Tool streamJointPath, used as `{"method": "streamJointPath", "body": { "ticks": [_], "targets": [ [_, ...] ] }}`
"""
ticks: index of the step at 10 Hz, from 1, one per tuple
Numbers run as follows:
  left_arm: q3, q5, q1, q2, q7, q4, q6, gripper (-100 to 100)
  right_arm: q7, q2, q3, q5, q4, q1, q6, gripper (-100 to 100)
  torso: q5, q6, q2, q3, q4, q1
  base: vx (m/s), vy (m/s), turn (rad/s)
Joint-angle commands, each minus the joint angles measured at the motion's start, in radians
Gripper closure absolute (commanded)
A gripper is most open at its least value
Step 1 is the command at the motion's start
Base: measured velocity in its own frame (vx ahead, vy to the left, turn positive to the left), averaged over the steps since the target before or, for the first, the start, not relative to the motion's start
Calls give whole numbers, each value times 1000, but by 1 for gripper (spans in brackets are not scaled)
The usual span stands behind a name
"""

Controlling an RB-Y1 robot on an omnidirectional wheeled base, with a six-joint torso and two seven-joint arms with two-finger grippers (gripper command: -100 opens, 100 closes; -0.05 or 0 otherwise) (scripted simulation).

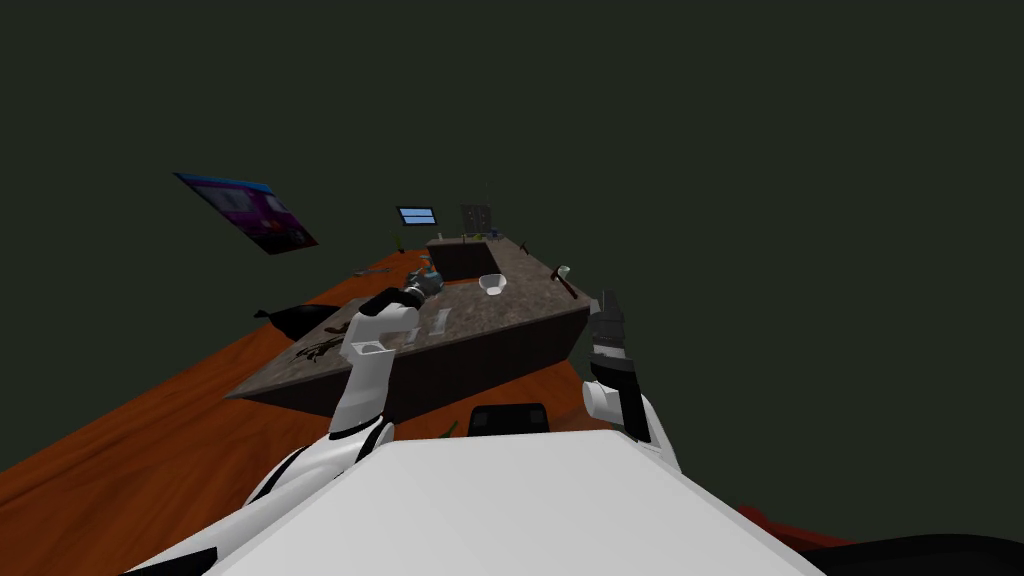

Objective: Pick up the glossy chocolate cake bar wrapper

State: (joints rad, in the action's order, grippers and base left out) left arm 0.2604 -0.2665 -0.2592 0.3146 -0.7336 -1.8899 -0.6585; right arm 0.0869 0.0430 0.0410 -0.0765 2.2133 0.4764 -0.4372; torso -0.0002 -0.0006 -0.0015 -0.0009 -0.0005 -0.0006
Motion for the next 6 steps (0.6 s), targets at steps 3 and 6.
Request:
{"method": "streamJointPath", "body": {
  "ticks": [3,6],
  "targets": [
    [20,0,-47,14,-71,63,-103,-100,0,0,0,0,0,0,0,0,0,0,1,0,0,0,25,-6,6],
    [33,0,-74,25,-114,103,-184,-100,0,0,0,0,0,0,0,0,0,0,0,0,0,0,31,-6,9]
  ]
}}
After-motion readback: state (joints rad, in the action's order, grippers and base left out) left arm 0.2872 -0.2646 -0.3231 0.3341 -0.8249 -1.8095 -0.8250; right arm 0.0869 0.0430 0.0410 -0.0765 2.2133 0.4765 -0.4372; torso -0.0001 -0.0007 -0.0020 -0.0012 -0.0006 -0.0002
